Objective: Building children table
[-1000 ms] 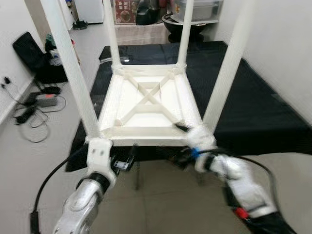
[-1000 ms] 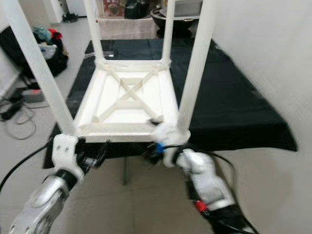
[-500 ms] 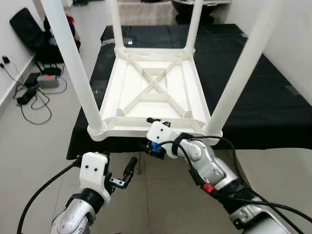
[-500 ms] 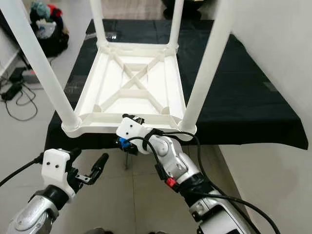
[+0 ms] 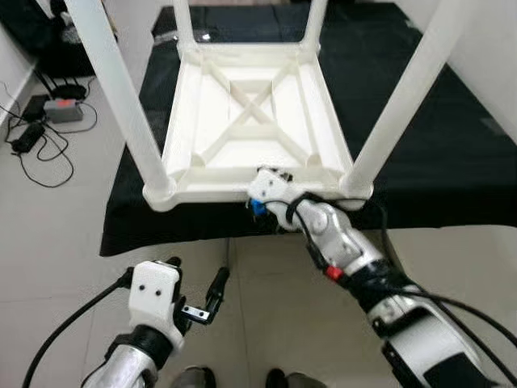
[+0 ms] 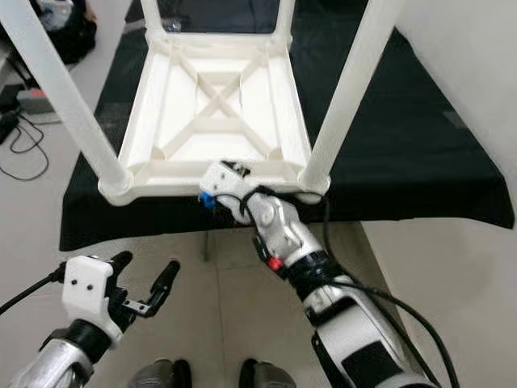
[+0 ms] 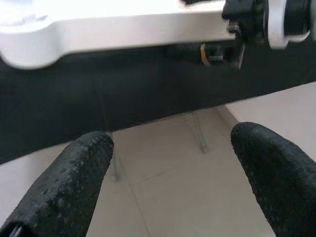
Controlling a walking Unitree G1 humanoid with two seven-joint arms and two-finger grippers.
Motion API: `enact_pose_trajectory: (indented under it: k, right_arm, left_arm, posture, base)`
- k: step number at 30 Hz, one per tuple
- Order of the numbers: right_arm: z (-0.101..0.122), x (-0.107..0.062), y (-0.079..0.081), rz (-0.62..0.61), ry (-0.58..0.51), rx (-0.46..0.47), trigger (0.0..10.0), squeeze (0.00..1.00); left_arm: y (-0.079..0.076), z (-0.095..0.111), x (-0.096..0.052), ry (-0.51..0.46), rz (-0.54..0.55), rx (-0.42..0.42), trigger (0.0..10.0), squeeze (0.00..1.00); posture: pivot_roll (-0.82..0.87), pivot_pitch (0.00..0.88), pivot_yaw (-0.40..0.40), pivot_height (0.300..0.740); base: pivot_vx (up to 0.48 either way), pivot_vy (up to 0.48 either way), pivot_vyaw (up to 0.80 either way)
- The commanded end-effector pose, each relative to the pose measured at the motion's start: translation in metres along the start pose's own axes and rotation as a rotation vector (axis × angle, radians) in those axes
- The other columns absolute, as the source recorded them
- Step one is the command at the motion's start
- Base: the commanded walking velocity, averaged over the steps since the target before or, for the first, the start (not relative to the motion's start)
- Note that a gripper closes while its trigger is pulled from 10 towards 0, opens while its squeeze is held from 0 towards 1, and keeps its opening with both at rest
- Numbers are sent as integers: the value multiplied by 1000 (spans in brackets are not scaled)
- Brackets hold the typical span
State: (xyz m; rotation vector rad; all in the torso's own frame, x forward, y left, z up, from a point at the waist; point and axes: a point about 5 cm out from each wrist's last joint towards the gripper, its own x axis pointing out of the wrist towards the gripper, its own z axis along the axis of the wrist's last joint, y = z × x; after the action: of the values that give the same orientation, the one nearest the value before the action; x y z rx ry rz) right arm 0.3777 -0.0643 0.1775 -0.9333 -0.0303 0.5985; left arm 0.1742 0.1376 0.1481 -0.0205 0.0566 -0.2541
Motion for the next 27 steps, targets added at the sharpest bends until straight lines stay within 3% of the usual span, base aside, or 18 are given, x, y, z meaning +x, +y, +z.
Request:
enact_pose_trajectory:
  k: [1, 5, 9, 12, 14, 15, 16, 18, 22, 26, 27]
  right_arm:
    - [13, 5, -17, -87, -38, 16, 10000, 0]
    - [37, 16, -30, -144, -79, 32, 10000, 0]
    - [45, 18, -35, -170, -91, 40, 10000, 0]
    - [59, 22, -41, -172, -132, 94, 10000, 0]
    - [74, 23, -30, -1, -259, 133, 10000, 0]
    - [74, 23, -30, -1, -259, 133, 10000, 0]
    - [74, 13, -10, 289, -395, 157, 10000, 0]
    - [69, 9, -8, 351, -415, 174, 10000, 0]
    - [61, 8, -19, 316, -411, 213, 10000, 0]
    - [55, 14, -45, 117, -323, 263, 10000, 0]
    - [55, 14, -45, 117, -323, 263, 10000, 0]
  left_arm:
    - [-4, 0, -5, 19, 1, -5, 10000, 0]
    - [-8, 1, -8, 22, 3, -16, 10000, 0]
    - [-9, 2, -9, 22, 4, -20, 10000, 0]
    - [-10, 2, -9, 24, 10, -24, 10000, 0]
    - [-11, 3, -10, 25, 15, -24, 10000, 0]
    - [-11, 3, -10, 25, 15, -24, 10000, 0]
    - [-11, 2, -9, 27, 17, -25, 10000, 0]
    - [-11, 2, -9, 27, 17, -25, 10000, 0]
    - [-10, 2, -8, 28, 17, -25, 10000, 0]
    - [-9, 2, -6, 30, 17, -17, 10000, 0]
    - [-9, 2, -6, 30, 17, -17, 10000, 0]
  posture:
    - [87, 274, -81, 740]
    - [101, 285, -97, 740]
    - [105, 288, -101, 740]
    - [116, 288, -109, 740]
    - [118, 287, -111, 740]
    - [118, 287, -111, 740]
    - [112, 282, -110, 740]
    - [112, 282, -110, 740]
    - [103, 276, -106, 740]
    - [106, 270, -97, 740]
    - [106, 270, -97, 740]
  base:
    - [0, 0, 0]
    - [0, 0, 0]
    - [0, 0, 0]
    - [0, 0, 0]
    - [0, 0, 0]
    - [0, 0, 0]
    - [0, 0, 0]
    - [0, 0, 0]
    - [0, 0, 0]
    - [0, 0, 0]
    - [0, 0, 0]
